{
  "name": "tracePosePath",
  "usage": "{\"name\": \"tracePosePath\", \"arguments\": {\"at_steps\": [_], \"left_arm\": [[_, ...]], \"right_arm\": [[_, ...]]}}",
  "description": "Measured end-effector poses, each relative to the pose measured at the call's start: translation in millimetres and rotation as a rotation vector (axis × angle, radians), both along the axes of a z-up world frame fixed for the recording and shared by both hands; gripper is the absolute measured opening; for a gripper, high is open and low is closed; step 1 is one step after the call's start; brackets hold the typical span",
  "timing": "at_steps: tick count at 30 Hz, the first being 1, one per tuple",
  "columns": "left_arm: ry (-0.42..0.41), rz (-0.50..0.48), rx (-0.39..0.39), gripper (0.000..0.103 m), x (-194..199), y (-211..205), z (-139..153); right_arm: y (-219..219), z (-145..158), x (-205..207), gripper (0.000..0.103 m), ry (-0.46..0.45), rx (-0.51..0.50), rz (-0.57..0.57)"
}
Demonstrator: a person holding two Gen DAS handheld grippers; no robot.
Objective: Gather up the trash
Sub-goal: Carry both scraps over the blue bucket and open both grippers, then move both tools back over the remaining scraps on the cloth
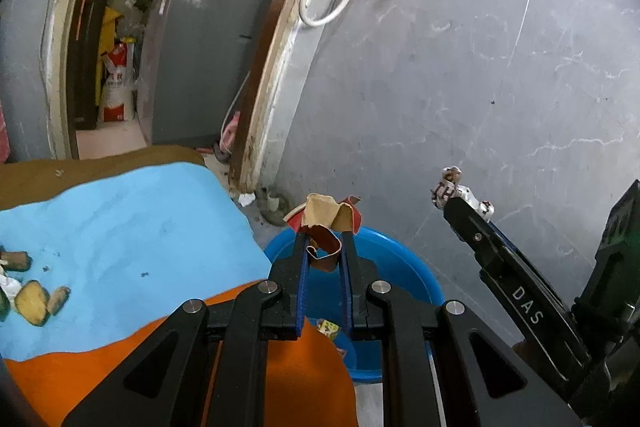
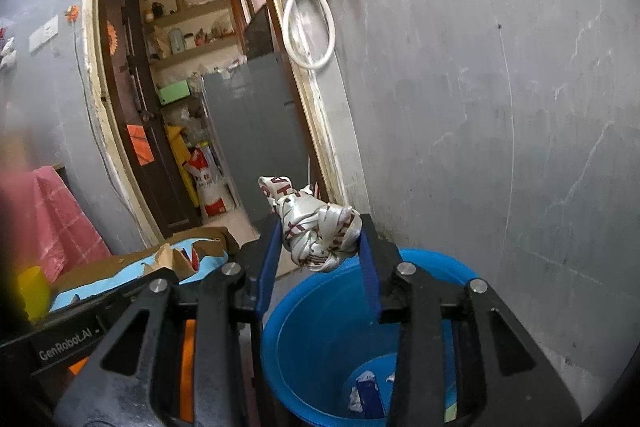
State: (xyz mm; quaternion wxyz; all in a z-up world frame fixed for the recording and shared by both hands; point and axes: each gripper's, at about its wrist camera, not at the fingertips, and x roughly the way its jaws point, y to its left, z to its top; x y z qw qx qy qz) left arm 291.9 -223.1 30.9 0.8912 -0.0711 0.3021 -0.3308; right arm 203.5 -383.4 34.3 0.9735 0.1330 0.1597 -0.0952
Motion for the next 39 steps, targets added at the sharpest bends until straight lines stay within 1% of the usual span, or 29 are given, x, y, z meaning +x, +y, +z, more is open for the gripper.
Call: {"name": "tracePosePath", "arguments": {"at_steps": [4,6,8,9,11,12,13,17,22,24,27,29,31,33,34,35,36,38,39], "left_arm": [[0.035,-0.014,0.018,0.013,5,-6,-10],[0.058,-0.018,0.024,0.017,8,-6,-13],[0.074,-0.012,0.022,0.024,10,-6,-16],[0.078,-0.01,0.018,0.025,9,-5,-17],[0.076,-0.004,0.018,0.026,9,-3,-17],[0.074,0.001,0.019,0.027,9,-2,-16],[0.073,0.005,0.018,0.028,8,-1,-16],[0.059,0.035,0.004,0.035,4,7,-12],[0.045,0.073,-0.008,0.039,3,17,-5],[0.033,0.087,-0.012,0.043,1,22,-2],[0.012,0.111,-0.015,0.05,-3,29,4],[-0.004,0.132,-0.011,0.058,-5,33,7],[-0.024,0.163,-0.001,0.064,-8,38,11],[-0.057,0.201,0.006,0.073,-13,47,15],[-0.07,0.215,0.009,0.08,-14,50,17],[-0.095,0.241,0.014,0.085,-17,56,19],[-0.114,0.26,0.018,0.087,-20,61,21],[-0.148,0.294,0.025,0.094,-25,70,24],[-0.166,0.319,0.026,0.096,-28,76,26]], "right_arm": [[-2,-5,5,0.069,0.033,0.014,0.004],[-3,-7,7,0.069,0.043,0.021,0.001],[-4,-7,8,0.07,0.045,0.025,-0.004],[-5,-7,8,0.07,0.044,0.028,-0.006],[-6,-6,7,0.073,0.042,0.031,-0.012],[-6,-6,7,0.075,0.041,0.033,-0.015],[-7,-6,7,0.078,0.038,0.038,-0.018],[-7,-5,6,0.081,0.028,0.043,-0.021],[-4,-5,3,0.091,0.01,0.029,-0.019],[-3,-4,2,0.094,-0.002,0.024,-0.016],[0,-2,0,0.101,-0.023,0.017,-0.013],[4,0,-2,0.103,-0.043,0.006,-0.007],[8,3,-4,0.103,-0.064,-0.01,-0.001],[12,5,-7,0.103,-0.086,-0.025,0.005],[14,6,-8,0.103,-0.097,-0.032,0.008],[16,7,-8,0.103,-0.106,-0.038,0.012],[19,8,-10,0.103,-0.121,-0.047,0.018],[24,10,-11,0.103,-0.142,-0.059,0.03],[28,11,-12,0.103,-0.155,-0.067,0.04]]}}
